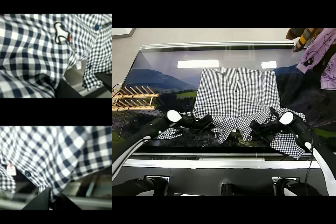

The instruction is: Fold the clothes and pants, and hang the long-sleeved shirts on hangers.

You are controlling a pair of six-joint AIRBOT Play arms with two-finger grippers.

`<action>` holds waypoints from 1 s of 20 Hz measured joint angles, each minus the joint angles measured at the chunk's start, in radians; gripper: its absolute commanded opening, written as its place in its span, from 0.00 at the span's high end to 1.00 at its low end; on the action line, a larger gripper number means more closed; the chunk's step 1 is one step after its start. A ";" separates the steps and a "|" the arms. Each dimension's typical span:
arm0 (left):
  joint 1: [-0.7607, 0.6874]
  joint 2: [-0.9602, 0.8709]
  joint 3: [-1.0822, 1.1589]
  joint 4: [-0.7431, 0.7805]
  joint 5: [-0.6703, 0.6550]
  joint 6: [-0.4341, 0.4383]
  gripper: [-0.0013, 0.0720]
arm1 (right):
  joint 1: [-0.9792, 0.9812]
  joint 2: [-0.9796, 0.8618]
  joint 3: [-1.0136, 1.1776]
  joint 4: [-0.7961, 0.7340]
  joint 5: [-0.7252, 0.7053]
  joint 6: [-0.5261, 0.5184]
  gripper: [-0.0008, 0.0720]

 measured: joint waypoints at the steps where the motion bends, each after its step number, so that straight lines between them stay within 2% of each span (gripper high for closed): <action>1: 0.026 0.030 0.003 0.001 -0.074 0.014 0.95 | 0.000 0.026 0.006 0.001 0.059 0.001 0.95; 5: 0.089 0.212 0.007 0.034 -0.402 0.027 0.95 | 0.000 0.208 0.019 0.043 0.397 0.060 0.94; 8: 0.096 0.375 0.008 0.049 -0.562 -0.056 0.95 | 0.000 0.376 0.022 0.100 0.600 0.151 0.94; 10: 0.095 0.449 0.008 0.051 -0.606 -0.121 0.95 | 0.000 0.467 0.023 0.150 0.648 0.222 0.94; 13: 0.093 0.481 0.008 0.047 -0.578 -0.180 0.95 | 0.000 0.523 0.023 0.178 0.566 0.291 0.94; 18: 0.092 0.347 0.008 0.025 -0.341 -0.213 0.95 | 0.000 0.425 0.023 0.150 0.198 0.383 0.94; 19: 0.092 0.302 0.008 0.014 -0.304 -0.215 0.95 | 0.000 0.381 0.023 0.148 0.129 0.398 0.92; 20: 0.092 0.250 0.008 -0.006 -0.269 -0.216 0.95 | 0.000 0.338 0.023 0.148 0.069 0.411 0.85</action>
